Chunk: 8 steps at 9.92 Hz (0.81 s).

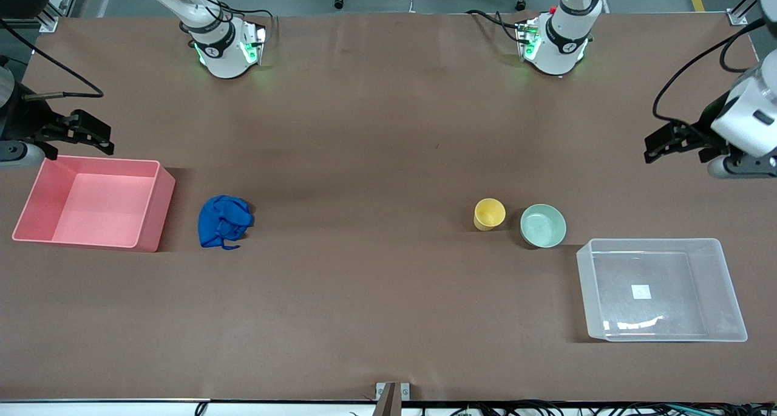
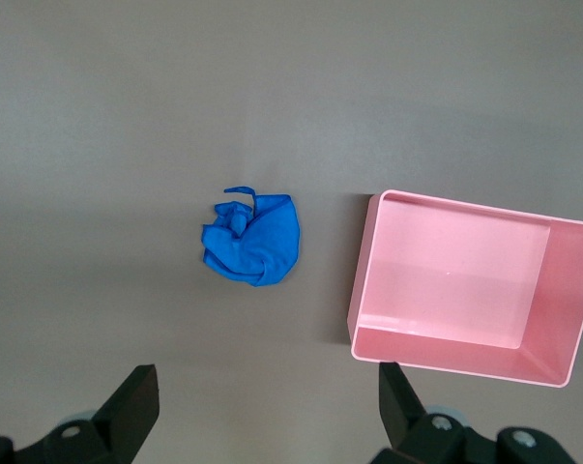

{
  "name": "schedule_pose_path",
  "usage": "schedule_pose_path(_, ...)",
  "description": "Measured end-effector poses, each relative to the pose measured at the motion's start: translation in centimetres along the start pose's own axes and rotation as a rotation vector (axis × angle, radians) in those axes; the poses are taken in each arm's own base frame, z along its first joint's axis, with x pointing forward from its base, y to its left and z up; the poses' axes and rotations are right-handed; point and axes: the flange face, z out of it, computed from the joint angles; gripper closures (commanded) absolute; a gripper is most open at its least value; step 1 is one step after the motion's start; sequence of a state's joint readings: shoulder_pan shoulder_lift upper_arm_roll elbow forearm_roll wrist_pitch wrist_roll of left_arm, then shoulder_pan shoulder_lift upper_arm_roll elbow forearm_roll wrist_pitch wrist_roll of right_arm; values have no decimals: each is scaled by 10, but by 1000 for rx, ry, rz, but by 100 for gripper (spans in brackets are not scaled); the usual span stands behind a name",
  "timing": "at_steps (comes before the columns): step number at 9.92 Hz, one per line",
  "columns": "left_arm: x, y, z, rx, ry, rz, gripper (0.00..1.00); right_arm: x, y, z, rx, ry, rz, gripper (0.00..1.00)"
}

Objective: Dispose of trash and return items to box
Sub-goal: 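Move the right gripper toward the blue cloth while the left gripper reaches the bowl, then grasp the blue cloth with the right gripper while the left gripper grasps the bowl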

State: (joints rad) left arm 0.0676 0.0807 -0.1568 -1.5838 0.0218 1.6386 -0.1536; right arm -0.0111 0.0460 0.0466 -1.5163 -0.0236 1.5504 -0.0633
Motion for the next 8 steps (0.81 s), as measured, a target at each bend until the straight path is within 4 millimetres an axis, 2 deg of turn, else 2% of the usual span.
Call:
schedule_pose_path(2,9,5,55,-3,1,-77,0,10,0,15,2,-6,-2,0)
schedule_pose_path(4,7,13,114,-7,8,-136,0,29,-1,49,4,-11,-6,0)
schedule_pose_path(6,-2,37,163,-15,21,-209,0,49,-4,96,8,-18,-13,0)
schedule_pose_path(8,-12,57,211,-21,14,-261,0,62,-5,159,13,-30,-12,1)
